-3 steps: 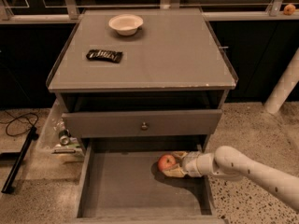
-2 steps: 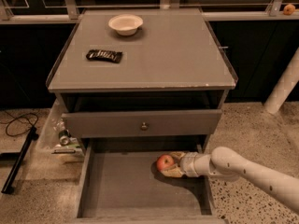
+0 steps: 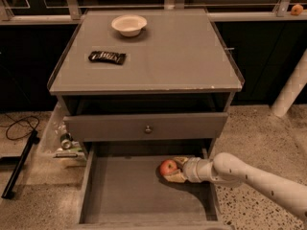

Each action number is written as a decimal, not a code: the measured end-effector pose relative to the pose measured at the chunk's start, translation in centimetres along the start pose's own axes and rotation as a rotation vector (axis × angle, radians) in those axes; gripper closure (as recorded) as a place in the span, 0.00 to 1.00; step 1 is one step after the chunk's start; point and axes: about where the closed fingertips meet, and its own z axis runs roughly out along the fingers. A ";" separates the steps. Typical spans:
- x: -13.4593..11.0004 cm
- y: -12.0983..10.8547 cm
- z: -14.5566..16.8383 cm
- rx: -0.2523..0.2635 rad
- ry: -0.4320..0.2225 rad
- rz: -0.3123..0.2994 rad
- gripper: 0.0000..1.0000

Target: Place apple into middle drawer

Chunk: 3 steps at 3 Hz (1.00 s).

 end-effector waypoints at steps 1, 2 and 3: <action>0.0 0.0 0.0 0.000 0.000 0.000 0.81; 0.0 0.0 0.0 0.000 0.000 0.000 0.57; 0.0 0.0 0.0 0.000 0.000 0.000 0.36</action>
Offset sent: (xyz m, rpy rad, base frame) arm 0.0000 0.0000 0.0000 0.0000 0.0000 0.0000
